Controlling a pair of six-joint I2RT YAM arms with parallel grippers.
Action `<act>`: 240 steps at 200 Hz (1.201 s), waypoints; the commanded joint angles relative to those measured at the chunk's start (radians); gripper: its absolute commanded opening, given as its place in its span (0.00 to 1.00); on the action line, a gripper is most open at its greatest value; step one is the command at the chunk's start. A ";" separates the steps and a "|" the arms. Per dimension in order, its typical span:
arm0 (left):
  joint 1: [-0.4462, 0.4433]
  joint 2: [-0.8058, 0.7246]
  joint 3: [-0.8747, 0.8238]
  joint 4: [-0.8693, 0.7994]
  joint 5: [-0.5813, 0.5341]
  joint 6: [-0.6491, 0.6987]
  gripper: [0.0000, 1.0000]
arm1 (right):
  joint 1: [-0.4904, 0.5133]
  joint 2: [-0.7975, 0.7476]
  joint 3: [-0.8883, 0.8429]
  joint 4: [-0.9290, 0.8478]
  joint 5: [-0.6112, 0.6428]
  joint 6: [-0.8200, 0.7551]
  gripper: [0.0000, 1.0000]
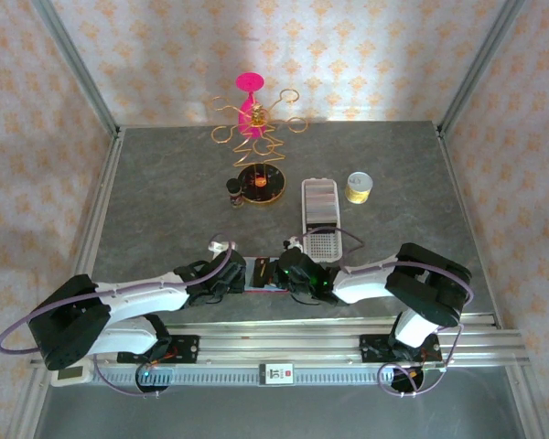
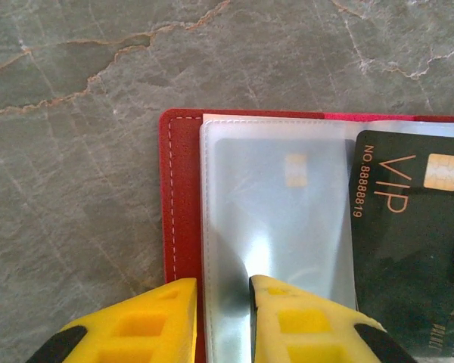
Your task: Put the credit cards into the card holder
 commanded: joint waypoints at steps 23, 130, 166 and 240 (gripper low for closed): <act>-0.004 0.004 -0.057 0.001 0.025 -0.035 0.24 | 0.012 0.042 0.058 -0.091 -0.025 -0.017 0.00; 0.026 -0.094 -0.127 0.062 -0.023 -0.104 0.33 | -0.006 0.029 0.108 -0.249 -0.030 -0.064 0.00; 0.050 -0.101 -0.138 0.090 0.010 -0.103 0.31 | -0.010 0.018 0.107 -0.260 -0.042 -0.071 0.00; 0.054 -0.070 -0.154 0.124 0.034 -0.103 0.27 | -0.026 0.017 0.103 -0.273 -0.102 -0.110 0.00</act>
